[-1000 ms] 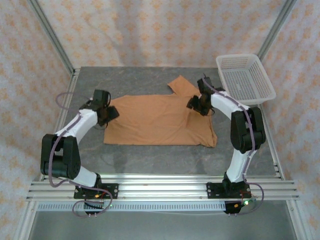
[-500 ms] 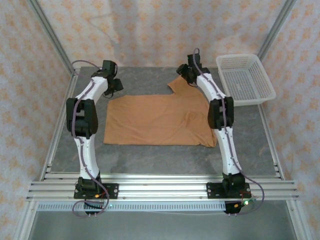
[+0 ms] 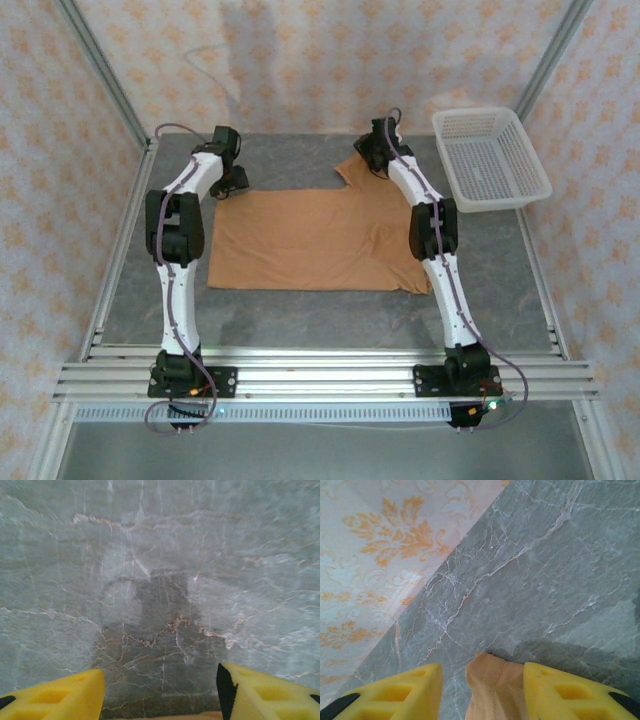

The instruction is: Fold the inside-out t-shirt

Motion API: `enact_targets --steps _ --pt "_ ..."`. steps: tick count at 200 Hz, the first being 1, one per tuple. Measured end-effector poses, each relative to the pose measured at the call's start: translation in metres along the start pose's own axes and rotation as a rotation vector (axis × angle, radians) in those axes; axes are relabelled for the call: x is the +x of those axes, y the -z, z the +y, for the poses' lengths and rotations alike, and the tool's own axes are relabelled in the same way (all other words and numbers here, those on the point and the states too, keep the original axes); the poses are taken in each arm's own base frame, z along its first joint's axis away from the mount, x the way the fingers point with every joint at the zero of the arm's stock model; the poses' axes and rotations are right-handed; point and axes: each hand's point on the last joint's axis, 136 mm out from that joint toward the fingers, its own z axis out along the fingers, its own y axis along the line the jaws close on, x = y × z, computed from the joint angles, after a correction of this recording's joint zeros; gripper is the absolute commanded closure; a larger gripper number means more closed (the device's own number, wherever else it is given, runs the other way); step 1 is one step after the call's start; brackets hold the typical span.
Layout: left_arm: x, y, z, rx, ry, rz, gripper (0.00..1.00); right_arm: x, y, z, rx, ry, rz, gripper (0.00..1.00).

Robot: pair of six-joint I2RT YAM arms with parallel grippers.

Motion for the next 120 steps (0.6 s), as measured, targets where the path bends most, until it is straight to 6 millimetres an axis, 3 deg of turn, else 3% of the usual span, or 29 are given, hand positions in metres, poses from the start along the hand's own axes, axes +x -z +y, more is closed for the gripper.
enact_targets --steps 10,49,64,84,107,120 --pt "0.004 -0.005 0.001 -0.007 -0.002 0.016 0.40 0.002 0.001 -0.004 0.020 -0.004 0.007 0.66" --pt "0.015 -0.009 0.000 0.004 -0.006 0.057 0.46 0.015 0.007 -0.023 0.116 0.029 0.071 1.00" --pt "0.017 -0.009 -0.001 0.010 0.001 0.061 0.60 0.019 0.010 -0.026 0.137 0.066 0.089 1.00" --pt "0.017 -0.009 0.003 0.005 0.016 0.065 0.88 0.022 0.016 -0.028 0.161 0.106 0.109 1.00" --pt "0.015 -0.008 0.006 0.005 0.030 0.065 1.00 0.026 0.025 -0.029 0.184 0.161 0.137 1.00" --pt "0.016 -0.007 0.004 0.014 0.027 0.069 1.00 0.025 0.032 -0.027 0.189 0.190 0.146 1.00"
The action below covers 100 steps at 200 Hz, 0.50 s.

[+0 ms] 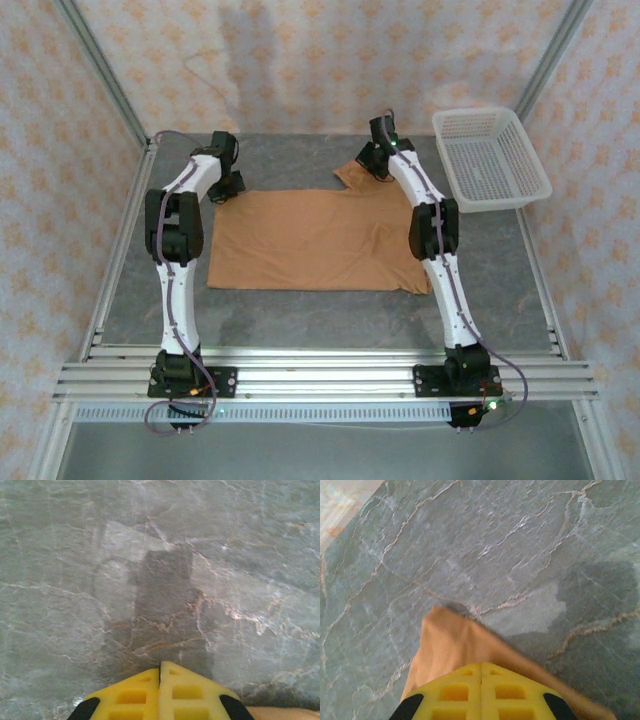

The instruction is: Fold the inside-out t-shirt

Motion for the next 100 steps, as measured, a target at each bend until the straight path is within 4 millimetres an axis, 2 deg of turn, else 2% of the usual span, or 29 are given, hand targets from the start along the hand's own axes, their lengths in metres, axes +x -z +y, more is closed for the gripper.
enact_targets --steps 31,68,73,80,85,100 --pt "0.007 0.009 -0.003 0.017 -0.004 0.008 1.00 -0.008 0.035 0.013 -0.014 0.072 -0.005 1.00" --pt "0.016 0.046 -0.003 0.037 -0.014 -0.024 1.00 -0.013 0.098 0.032 -0.042 0.161 -0.030 1.00" --pt "0.017 0.052 -0.003 0.042 -0.016 -0.032 1.00 -0.012 0.104 0.034 -0.044 0.174 -0.031 0.92" --pt "0.018 0.059 -0.004 0.048 -0.018 -0.041 1.00 -0.011 0.112 0.036 -0.047 0.191 -0.034 0.71" --pt "0.019 0.064 -0.005 0.053 -0.020 -0.049 1.00 -0.012 0.116 0.037 -0.048 0.202 -0.040 0.61" --pt "0.018 0.071 -0.007 0.062 -0.023 -0.065 0.98 -0.014 0.119 0.041 -0.048 0.253 -0.059 0.44"
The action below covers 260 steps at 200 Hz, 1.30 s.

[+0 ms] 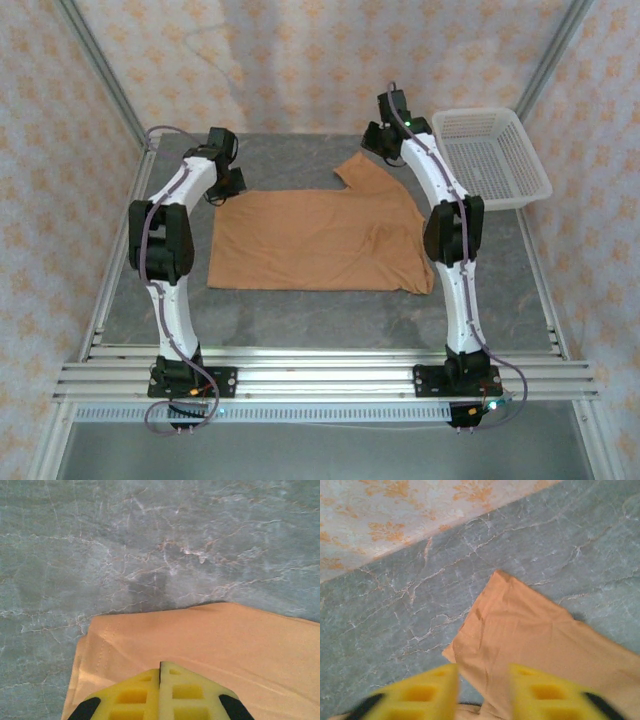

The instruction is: Fold the inside-out t-shirt

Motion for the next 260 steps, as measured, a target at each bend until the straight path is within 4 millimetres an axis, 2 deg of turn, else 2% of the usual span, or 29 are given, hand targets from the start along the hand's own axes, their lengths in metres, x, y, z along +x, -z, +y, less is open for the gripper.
enact_targets --steps 10,31,46,73,87,112,125,153,164,198,218,240,260 --pt "0.000 0.000 -0.002 0.003 -0.002 -0.005 0.83 -0.002 -0.004 -0.001 0.014 0.036 -0.007 0.39" --pt "0.006 -0.005 -0.001 -0.002 -0.002 0.005 0.52 -0.008 -0.024 -0.007 0.050 0.101 -0.031 0.38" --pt "0.007 -0.006 0.000 -0.008 -0.005 0.007 0.44 -0.003 -0.045 -0.016 0.079 0.138 -0.021 0.37" --pt "0.000 -0.012 -0.003 -0.012 -0.011 0.006 0.43 0.029 -0.077 -0.039 0.128 0.168 0.080 0.37" --pt "-0.003 -0.020 -0.006 -0.009 -0.011 0.010 0.44 0.046 -0.084 -0.047 0.140 0.168 0.137 0.38" --pt "0.009 -0.035 -0.007 0.000 -0.003 0.055 0.44 0.074 -0.095 -0.062 0.160 0.160 0.217 0.40" --pt "0.019 -0.041 -0.005 -0.008 0.001 0.081 0.44 0.074 -0.087 -0.057 0.141 0.152 0.215 0.41" --pt "0.047 -0.055 0.007 -0.040 -0.001 0.139 0.44 0.097 -0.076 -0.064 0.152 0.142 0.275 0.42" --pt "0.047 -0.049 0.007 -0.029 0.008 0.117 0.44 0.109 -0.068 -0.066 0.156 0.141 0.294 0.42" --pt "0.080 -0.038 0.020 -0.040 0.024 0.137 0.45 0.152 -0.038 -0.071 0.159 0.148 0.343 0.42" --pt "0.095 -0.033 0.019 -0.044 0.016 0.148 0.45 0.171 -0.025 -0.071 0.162 0.160 0.367 0.42" --pt "0.100 -0.030 0.014 -0.045 0.000 0.148 0.44 0.174 -0.021 -0.070 0.162 0.164 0.370 0.41" --pt "0.098 -0.027 0.013 -0.055 -0.008 0.150 0.44 0.166 -0.019 -0.070 0.187 0.170 0.362 0.40"
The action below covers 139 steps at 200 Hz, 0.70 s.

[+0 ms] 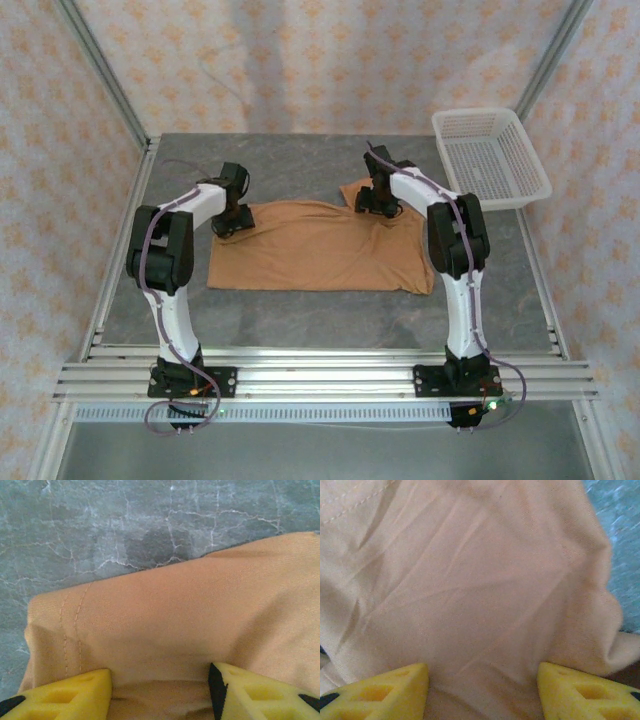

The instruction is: Fold the inside-out t-shirt

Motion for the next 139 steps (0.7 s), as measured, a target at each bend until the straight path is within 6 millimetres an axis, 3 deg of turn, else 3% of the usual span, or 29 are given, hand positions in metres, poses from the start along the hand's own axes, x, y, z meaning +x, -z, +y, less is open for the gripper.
enact_targets --steps 21,46,73,104,117,139 --pt "-0.017 0.010 -0.006 -0.004 -0.014 -0.015 0.44 -0.030 0.006 0.004 0.023 0.008 -0.062 0.40" --pt "-0.060 0.038 -0.022 0.021 -0.034 -0.106 0.46 -0.068 0.012 0.007 0.036 0.009 -0.150 0.41" --pt "-0.096 0.064 -0.033 0.051 -0.041 -0.190 0.51 -0.103 0.001 0.006 0.033 -0.010 -0.200 0.42" --pt "-0.101 0.056 -0.024 0.033 -0.033 -0.170 0.54 -0.124 -0.034 -0.007 0.033 -0.038 -0.197 0.45" --pt "-0.097 0.048 -0.018 0.017 -0.031 -0.141 0.54 -0.125 -0.034 -0.010 0.023 -0.043 -0.186 0.49" --pt "-0.093 0.041 -0.008 0.002 -0.023 -0.111 0.53 -0.128 -0.030 -0.003 -0.012 -0.037 -0.188 0.68"
